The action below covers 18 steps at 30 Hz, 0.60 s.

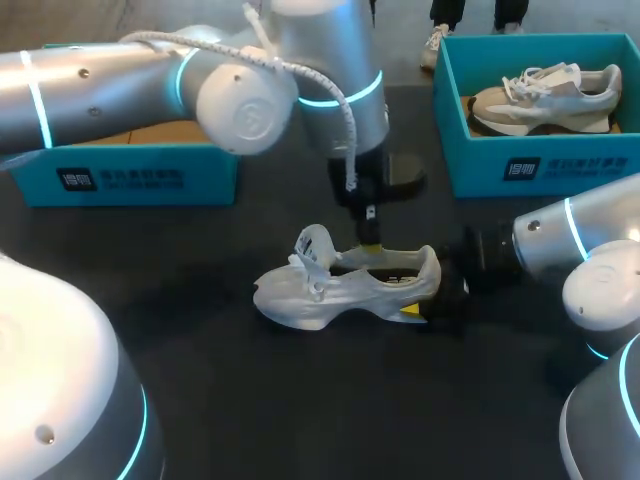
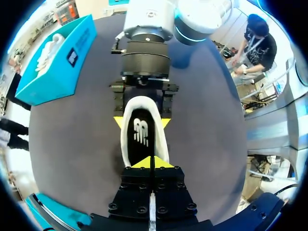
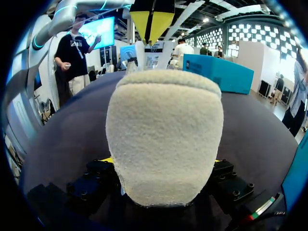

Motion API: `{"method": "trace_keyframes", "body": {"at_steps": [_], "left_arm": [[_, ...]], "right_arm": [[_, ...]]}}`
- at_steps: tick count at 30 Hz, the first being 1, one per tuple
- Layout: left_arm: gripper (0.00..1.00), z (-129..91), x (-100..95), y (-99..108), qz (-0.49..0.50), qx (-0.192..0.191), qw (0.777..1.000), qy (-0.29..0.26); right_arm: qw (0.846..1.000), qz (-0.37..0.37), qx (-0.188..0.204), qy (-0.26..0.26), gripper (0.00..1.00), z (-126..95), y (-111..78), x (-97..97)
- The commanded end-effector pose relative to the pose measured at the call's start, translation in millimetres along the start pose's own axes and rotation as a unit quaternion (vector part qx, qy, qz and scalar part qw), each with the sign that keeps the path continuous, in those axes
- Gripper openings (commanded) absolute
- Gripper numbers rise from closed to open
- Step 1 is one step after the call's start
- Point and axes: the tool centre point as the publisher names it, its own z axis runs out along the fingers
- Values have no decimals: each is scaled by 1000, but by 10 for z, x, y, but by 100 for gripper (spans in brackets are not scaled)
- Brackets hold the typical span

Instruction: Take the shoe out of the shoebox, open the shoe tongue, remove and reinsert the insole, then place the shoe into the shoebox

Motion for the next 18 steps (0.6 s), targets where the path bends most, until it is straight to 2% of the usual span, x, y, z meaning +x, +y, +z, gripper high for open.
{"method": "trace_keyframes", "body": {"at_steps": [1,8,18], "left_arm": [[0,155,-34,-110,6,-6,1000,14],[0,357,-54,-117,11,-13,1000,26],[0,491,-134,-75,31,-17,998,44]], "right_arm": [[1000,0,3,-1,0,36,11,0],[1000,0,3,-1,0,36,11,0],[1000,0,3,-1,0,36,11,0]]}}
